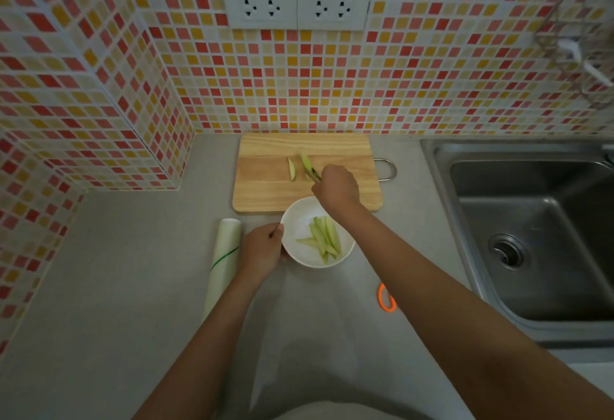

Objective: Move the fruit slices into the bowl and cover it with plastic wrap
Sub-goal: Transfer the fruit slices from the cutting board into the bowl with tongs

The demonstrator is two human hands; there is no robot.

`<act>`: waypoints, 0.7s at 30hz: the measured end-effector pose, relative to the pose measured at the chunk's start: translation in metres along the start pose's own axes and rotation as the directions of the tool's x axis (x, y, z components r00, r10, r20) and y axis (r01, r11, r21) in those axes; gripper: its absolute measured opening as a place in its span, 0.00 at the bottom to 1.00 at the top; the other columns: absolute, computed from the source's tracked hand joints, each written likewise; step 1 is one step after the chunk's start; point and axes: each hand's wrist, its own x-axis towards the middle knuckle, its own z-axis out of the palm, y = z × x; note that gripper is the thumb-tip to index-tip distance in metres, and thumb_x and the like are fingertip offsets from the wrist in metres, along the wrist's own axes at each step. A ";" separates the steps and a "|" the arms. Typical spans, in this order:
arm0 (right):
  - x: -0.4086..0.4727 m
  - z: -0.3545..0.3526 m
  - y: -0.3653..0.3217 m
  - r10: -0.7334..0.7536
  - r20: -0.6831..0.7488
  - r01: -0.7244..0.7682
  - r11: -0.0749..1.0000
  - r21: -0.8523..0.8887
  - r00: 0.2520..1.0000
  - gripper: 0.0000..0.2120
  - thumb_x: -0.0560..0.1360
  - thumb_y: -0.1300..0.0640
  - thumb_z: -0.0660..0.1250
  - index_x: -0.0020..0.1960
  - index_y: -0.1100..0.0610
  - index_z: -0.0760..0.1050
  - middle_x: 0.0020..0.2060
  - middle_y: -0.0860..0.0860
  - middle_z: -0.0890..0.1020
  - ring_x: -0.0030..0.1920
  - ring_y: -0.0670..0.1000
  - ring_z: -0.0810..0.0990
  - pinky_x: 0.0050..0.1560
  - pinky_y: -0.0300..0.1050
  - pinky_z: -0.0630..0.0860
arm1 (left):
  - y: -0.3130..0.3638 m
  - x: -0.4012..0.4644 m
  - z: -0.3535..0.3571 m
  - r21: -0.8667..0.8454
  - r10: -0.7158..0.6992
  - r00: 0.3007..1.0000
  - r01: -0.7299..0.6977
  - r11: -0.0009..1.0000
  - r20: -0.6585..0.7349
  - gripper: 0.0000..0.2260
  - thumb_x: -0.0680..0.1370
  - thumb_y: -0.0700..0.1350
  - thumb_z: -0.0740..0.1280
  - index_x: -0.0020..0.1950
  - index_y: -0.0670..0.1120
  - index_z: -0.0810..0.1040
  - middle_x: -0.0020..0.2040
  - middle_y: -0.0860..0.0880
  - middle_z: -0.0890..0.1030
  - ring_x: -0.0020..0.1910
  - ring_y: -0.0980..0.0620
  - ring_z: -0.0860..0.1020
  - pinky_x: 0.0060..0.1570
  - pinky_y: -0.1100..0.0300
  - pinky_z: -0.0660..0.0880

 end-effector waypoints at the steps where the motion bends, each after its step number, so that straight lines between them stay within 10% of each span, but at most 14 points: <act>1: -0.007 -0.005 0.005 0.013 -0.014 -0.012 0.999 0.037 1.000 0.11 0.72 0.64 0.64 0.32 0.59 0.69 0.28 0.52 0.71 0.34 0.56 0.75 0.26 0.41 0.60 | 0.000 0.000 0.000 -0.002 0.001 1.000 -0.001 1.000 0.001 0.16 0.82 0.44 0.57 0.45 0.39 0.82 0.32 0.43 0.81 0.33 0.41 0.80 0.43 0.46 0.78; 8: -0.111 -0.021 0.038 0.008 -0.035 -0.004 0.992 0.126 0.999 0.20 0.71 0.57 0.66 0.25 0.57 0.61 0.22 0.52 0.63 0.27 0.53 0.66 0.28 0.45 0.61 | 0.001 0.000 0.000 0.003 0.001 1.000 -0.001 1.000 0.006 0.15 0.82 0.44 0.57 0.40 0.45 0.79 0.30 0.49 0.79 0.28 0.47 0.79 0.37 0.55 0.75; 15: -0.138 -0.003 0.033 0.066 0.132 -0.051 0.992 -0.117 0.989 0.12 0.74 0.56 0.61 0.47 0.64 0.78 0.46 0.61 0.82 0.49 0.62 0.80 0.41 0.46 0.71 | 0.003 0.003 0.000 0.028 0.016 1.000 -0.016 0.999 0.008 0.15 0.82 0.44 0.57 0.43 0.41 0.81 0.35 0.44 0.81 0.30 0.47 0.80 0.35 0.57 0.75; 21: -0.089 -0.028 0.019 0.040 -0.004 -0.040 0.999 0.015 0.999 0.13 0.72 0.54 0.65 0.32 0.59 0.70 0.32 0.55 0.78 0.35 0.57 0.75 0.30 0.41 0.63 | 0.001 0.003 -0.003 0.067 0.056 0.998 -0.057 0.996 0.012 0.16 0.81 0.44 0.58 0.35 0.45 0.77 0.31 0.46 0.79 0.30 0.48 0.78 0.35 0.57 0.73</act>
